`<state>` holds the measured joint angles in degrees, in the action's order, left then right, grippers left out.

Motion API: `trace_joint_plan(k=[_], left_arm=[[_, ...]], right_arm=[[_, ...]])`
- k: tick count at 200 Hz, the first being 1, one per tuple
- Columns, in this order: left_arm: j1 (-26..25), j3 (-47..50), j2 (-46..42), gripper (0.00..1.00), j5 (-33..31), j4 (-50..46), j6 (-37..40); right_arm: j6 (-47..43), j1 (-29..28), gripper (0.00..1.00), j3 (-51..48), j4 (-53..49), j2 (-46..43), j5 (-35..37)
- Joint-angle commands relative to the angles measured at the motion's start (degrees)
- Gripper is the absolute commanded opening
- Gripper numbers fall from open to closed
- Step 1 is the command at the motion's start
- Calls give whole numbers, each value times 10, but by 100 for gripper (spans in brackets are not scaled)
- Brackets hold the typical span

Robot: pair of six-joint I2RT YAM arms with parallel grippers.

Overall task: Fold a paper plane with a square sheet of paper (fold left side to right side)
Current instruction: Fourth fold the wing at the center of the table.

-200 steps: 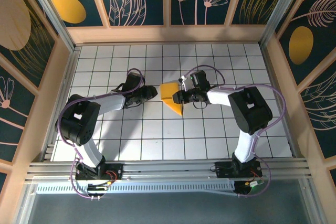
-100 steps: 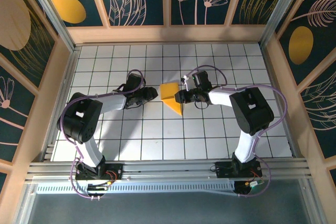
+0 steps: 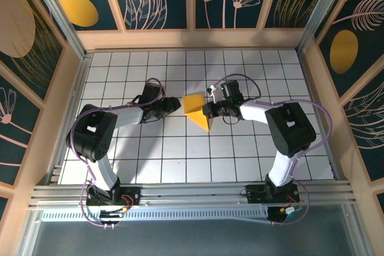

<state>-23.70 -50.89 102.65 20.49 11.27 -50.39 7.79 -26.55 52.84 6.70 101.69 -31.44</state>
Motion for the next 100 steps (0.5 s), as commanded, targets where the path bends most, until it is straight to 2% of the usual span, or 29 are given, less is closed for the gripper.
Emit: trace_joint_plan(k=[1, 47, 100], left_arm=[[11, -6, 19, 48, 40, 48, -16], [12, -42, 57, 49, 102, 68, -10], [11, -78, 93, 49, 132, 79, -16]], right_arm=[[3, 11, 0, -14, 6, -48, -18], [11, 16, 0, -31, 12, -75, -27], [16, 18, 0, -37, 15, -80, -32]])
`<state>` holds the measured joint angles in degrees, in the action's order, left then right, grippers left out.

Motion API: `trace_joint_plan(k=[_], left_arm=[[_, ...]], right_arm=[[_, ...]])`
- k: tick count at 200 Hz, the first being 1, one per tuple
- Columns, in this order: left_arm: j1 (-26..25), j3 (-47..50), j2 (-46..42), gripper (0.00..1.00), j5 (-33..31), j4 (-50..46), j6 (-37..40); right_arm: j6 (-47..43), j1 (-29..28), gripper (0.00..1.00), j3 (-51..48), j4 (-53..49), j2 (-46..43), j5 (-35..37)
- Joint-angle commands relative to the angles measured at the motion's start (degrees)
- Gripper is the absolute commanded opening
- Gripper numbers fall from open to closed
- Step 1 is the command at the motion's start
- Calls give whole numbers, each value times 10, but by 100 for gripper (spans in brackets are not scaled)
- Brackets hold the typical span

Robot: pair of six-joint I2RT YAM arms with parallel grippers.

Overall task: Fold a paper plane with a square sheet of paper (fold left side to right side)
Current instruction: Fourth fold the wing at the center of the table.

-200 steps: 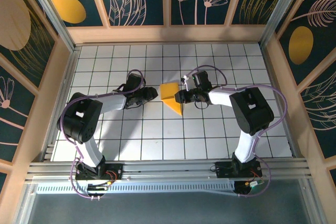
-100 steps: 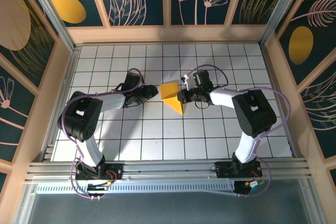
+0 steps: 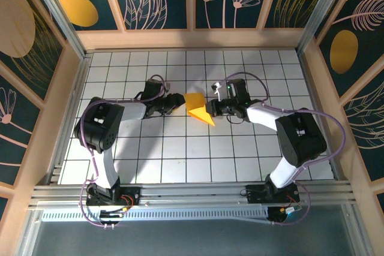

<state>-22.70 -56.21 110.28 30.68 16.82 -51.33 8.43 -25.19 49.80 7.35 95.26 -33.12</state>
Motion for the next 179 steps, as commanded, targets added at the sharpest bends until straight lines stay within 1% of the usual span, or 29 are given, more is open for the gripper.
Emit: trace_joint_plan(k=[1, 37, 63, 79, 103, 122, 132, 142, 153, 179], left_arm=[[1, -26, 18, 49, 31, 24, -6], [-1, -51, 51, 48, 46, 31, -13], [-6, -71, 69, 43, 50, 27, -12], [-7, -78, 76, 36, 49, 25, -12], [-7, -76, 75, 20, 36, 22, -11], [-8, -69, 67, 10, 32, 21, -13], [-9, -66, 60, 7, 32, 19, -13], [-12, -64, 54, 6, 32, 15, -11], [-16, -64, 48, 5, 32, 7, -11], [-24, -63, 35, 5, 28, -10, -11]], right_arm=[[9, 5, 0, -7, 9, -16, -15], [10, 5, 0, -8, 10, -17, -17], [10, 4, 0, -10, 8, -18, -17], [12, 5, 0, -11, 10, -19, -16], [14, 6, 0, -12, 5, -21, -9], [13, 8, 18, -8, -15, -29, 23], [9, 8, 27, -4, -33, -39, 52], [4, 7, 33, 4, -57, -49, 89], [-4, 5, 36, 14, -88, -59, 138], [-21, -25, 38, 43, -166, -81, 232]])
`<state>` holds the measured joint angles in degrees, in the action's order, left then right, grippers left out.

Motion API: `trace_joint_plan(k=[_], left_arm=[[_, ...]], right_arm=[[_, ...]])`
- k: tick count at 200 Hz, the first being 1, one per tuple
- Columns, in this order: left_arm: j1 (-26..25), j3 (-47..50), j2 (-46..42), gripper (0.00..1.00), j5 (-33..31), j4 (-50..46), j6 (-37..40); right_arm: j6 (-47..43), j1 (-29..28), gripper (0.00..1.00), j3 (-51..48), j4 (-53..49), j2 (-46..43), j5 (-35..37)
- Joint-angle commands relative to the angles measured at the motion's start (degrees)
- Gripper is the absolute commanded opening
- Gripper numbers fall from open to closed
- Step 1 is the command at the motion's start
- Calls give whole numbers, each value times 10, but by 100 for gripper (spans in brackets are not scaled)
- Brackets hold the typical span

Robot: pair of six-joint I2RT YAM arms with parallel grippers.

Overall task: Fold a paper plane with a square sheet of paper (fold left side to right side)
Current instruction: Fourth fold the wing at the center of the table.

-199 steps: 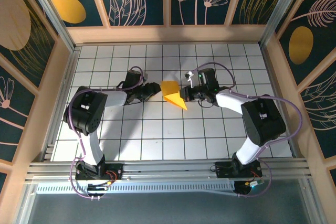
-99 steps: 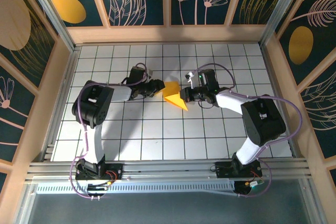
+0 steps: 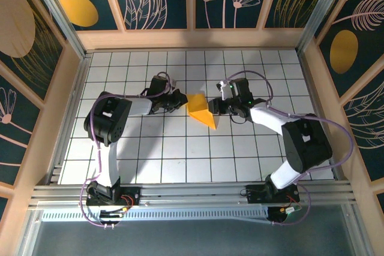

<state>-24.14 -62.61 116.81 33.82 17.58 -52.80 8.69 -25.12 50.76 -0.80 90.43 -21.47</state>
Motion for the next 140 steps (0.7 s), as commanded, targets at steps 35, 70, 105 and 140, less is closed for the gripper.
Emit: trace_joint_plan(k=[35, 70, 105, 140], left_arm=[[-13, 15, -58, 5, -18, -30, 0], [-15, 17, -73, 5, -20, -43, -1], [-16, 20, -80, 5, -22, -48, 0], [-18, 18, -82, 5, -22, -54, 0]], right_arm=[[-3, -116, 39, 49, -160, -47, 242], [48, -203, 47, 39, -179, -33, 336], [79, -261, 54, 59, -194, 22, 423], [81, -279, 53, 76, -187, 69, 463]])
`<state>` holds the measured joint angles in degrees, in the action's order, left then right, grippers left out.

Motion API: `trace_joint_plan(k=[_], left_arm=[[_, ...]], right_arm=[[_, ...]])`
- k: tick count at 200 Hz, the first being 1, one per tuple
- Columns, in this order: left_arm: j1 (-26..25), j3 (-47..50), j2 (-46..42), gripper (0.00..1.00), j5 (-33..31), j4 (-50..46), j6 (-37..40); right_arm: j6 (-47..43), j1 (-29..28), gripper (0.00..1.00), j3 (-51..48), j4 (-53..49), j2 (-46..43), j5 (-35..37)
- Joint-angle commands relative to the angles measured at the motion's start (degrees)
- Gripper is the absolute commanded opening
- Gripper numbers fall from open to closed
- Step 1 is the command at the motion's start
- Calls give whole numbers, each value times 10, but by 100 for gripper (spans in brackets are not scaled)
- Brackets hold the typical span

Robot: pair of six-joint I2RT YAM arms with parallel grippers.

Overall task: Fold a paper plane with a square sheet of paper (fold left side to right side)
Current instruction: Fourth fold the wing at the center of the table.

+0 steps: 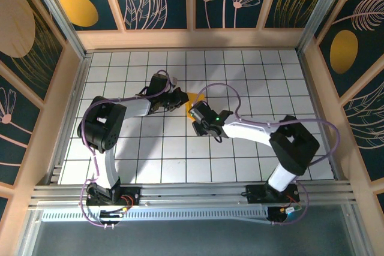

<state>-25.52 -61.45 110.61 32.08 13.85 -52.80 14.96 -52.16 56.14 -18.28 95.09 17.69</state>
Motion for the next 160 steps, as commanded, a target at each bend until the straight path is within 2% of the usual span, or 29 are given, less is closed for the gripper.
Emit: trace_joint_plan(k=[1, 35, 126, 160], left_arm=[[-4, 6, -20, 5, -5, -16, 1], [-4, 4, -20, 5, -4, -21, 2], [-5, 1, -22, 5, -1, -21, 0], [-4, -2, -24, 5, -2, -22, -1]], right_arm=[[18, -8, 53, 22, -12, 24, 73], [15, -11, 51, 27, -2, 46, 109], [3, -12, 48, 34, 14, 77, 108], [6, -13, 43, 30, 15, 75, 109]])
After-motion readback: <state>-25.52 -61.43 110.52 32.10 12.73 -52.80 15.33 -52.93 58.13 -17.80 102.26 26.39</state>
